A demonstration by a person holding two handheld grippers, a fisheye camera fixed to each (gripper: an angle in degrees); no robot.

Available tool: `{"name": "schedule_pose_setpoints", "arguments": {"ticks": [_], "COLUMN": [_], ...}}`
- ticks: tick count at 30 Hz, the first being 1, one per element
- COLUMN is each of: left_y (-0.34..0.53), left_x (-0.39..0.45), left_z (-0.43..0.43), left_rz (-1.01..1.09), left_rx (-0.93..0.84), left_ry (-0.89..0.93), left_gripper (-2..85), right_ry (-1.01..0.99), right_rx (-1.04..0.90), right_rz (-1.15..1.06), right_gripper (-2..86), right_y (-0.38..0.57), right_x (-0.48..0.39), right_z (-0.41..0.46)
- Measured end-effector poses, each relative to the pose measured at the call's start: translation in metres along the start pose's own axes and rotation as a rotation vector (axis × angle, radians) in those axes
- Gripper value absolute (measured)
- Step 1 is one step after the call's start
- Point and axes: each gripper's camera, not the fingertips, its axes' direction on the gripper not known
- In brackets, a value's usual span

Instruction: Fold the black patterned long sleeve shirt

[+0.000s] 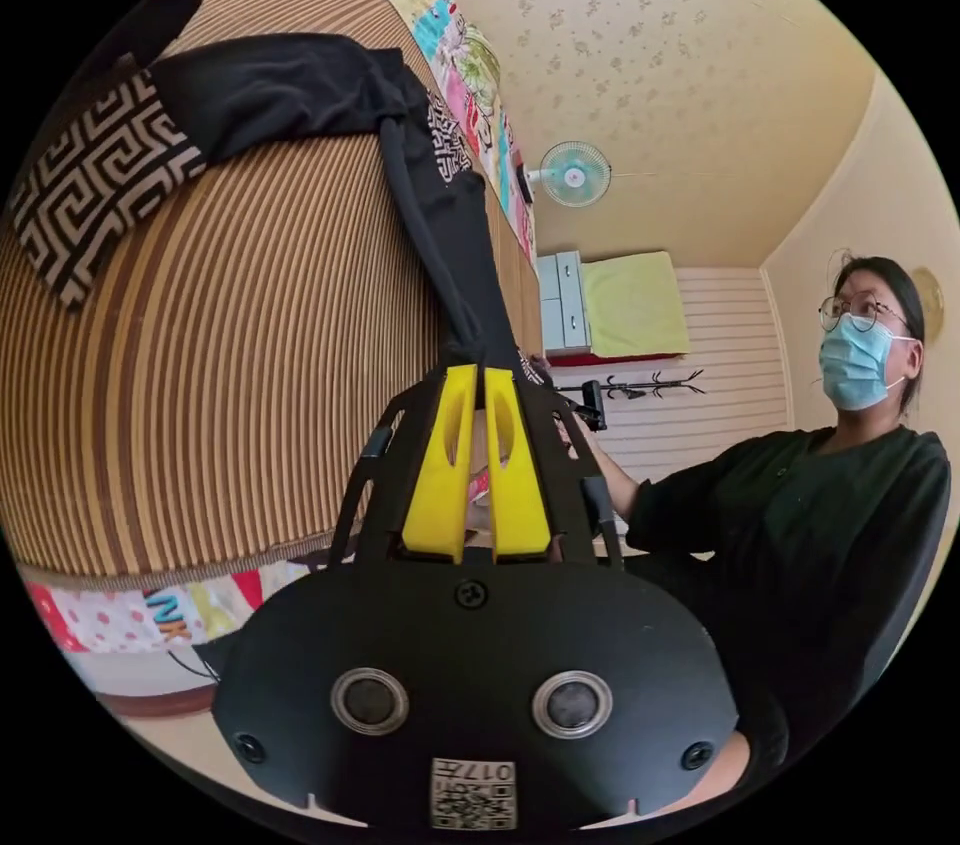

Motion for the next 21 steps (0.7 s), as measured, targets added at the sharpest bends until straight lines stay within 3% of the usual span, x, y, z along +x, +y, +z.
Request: {"name": "schedule_pose_setpoints", "arguments": {"ticks": [10,15,21], "left_y": [0.085,0.096,0.076], "left_x": [-0.052,-0.033,0.001], "left_z": [-0.017,-0.032,-0.012], "left_rz": [-0.338,-0.348,-0.185], "left_rx": [0.12,0.171,0.061], "left_ry": [-0.176,-0.308,-0.333], "left_gripper": [0.4,3.7,3.9], "right_ry": [0.074,0.088,0.357], "right_rx": [-0.104,0.115,0.403], "right_rz": [0.154,0.189,0.26], "right_gripper": [3.2,5.9,8.8], "right_y": [0.058,0.062,0.046], "right_x": [0.028,0.009,-0.002], "right_z": [0.032,-0.015,-0.082]}}
